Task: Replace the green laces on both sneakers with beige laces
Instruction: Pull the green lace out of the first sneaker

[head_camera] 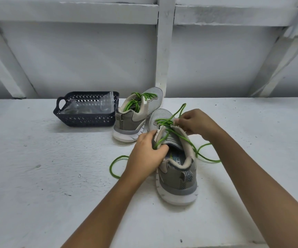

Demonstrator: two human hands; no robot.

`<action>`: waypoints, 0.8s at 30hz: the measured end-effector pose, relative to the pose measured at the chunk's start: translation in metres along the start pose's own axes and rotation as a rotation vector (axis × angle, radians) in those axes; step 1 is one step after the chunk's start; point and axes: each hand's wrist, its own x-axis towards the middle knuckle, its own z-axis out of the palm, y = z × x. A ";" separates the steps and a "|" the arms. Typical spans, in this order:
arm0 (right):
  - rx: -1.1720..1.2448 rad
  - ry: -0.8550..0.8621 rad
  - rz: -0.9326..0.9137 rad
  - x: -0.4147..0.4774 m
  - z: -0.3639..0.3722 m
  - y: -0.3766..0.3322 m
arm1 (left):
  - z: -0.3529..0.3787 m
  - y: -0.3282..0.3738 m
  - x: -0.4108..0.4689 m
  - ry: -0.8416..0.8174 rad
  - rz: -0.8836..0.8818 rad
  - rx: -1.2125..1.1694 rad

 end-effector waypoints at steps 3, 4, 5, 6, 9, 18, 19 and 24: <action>0.460 0.070 0.052 0.003 -0.014 -0.005 | 0.000 0.002 -0.001 -0.011 -0.015 -0.032; 0.593 0.136 0.063 0.005 -0.021 -0.007 | 0.001 0.002 -0.002 -0.013 -0.017 -0.048; 0.675 0.211 0.076 0.007 -0.026 -0.007 | 0.001 0.002 -0.002 -0.013 -0.017 -0.055; 0.710 0.268 0.095 0.008 -0.030 -0.008 | 0.001 0.002 -0.003 -0.010 -0.013 -0.055; 0.609 0.193 0.164 0.005 -0.025 -0.007 | 0.002 0.001 -0.003 -0.004 -0.010 -0.045; 0.169 0.067 0.029 -0.001 0.000 -0.002 | 0.001 0.001 -0.003 -0.009 -0.014 -0.052; 0.273 0.125 0.030 0.001 -0.007 -0.005 | 0.001 0.001 -0.002 -0.014 -0.013 -0.049; 0.582 0.455 0.021 0.013 -0.032 -0.009 | 0.001 0.002 -0.001 -0.028 -0.008 -0.047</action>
